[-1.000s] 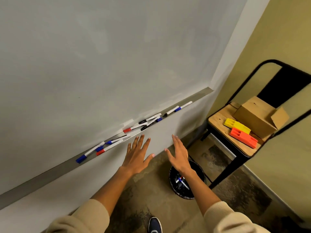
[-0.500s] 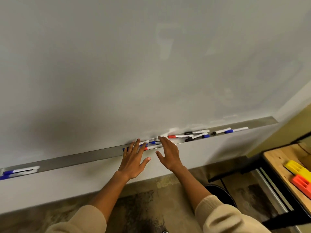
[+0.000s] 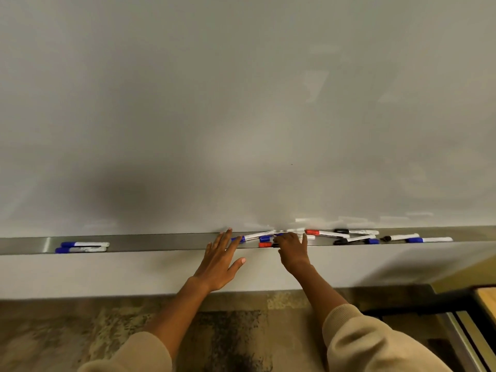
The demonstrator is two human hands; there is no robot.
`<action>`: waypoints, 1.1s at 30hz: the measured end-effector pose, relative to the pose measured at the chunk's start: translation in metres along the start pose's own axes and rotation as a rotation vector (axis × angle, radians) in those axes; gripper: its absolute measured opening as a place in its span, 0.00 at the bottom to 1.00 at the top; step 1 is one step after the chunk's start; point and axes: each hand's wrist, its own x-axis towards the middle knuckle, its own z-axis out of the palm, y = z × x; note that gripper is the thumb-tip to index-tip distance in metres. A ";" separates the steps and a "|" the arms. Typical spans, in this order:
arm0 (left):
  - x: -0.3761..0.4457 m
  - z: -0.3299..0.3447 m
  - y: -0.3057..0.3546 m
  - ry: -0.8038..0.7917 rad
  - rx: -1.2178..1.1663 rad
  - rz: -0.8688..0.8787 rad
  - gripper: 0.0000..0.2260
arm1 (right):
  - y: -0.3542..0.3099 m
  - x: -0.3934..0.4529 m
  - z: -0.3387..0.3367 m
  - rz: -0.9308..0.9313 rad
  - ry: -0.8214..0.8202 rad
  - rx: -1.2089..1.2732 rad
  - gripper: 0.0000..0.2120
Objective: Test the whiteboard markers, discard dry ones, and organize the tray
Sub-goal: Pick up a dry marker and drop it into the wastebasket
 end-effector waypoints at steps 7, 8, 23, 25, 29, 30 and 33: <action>0.001 -0.014 -0.006 0.001 -0.096 0.024 0.27 | 0.007 0.009 -0.007 0.033 0.110 0.057 0.21; 0.003 -0.015 -0.006 -0.004 -0.118 0.033 0.26 | 0.008 0.009 -0.010 0.030 0.141 0.091 0.19; 0.058 -0.050 0.059 0.255 -0.322 0.314 0.10 | 0.017 -0.045 -0.113 -0.116 0.211 0.870 0.07; 0.063 -0.056 0.068 0.280 -0.337 0.353 0.06 | 0.021 -0.055 -0.124 -0.066 0.250 0.967 0.08; 0.065 -0.072 0.091 0.265 -0.414 0.422 0.08 | 0.031 -0.075 -0.142 0.025 0.319 1.221 0.11; 0.063 -0.077 0.097 0.270 -0.428 0.445 0.08 | 0.032 -0.078 -0.145 0.034 0.326 1.286 0.11; 0.064 -0.090 0.113 0.280 -0.429 0.491 0.12 | 0.036 -0.084 -0.149 0.073 0.312 1.601 0.13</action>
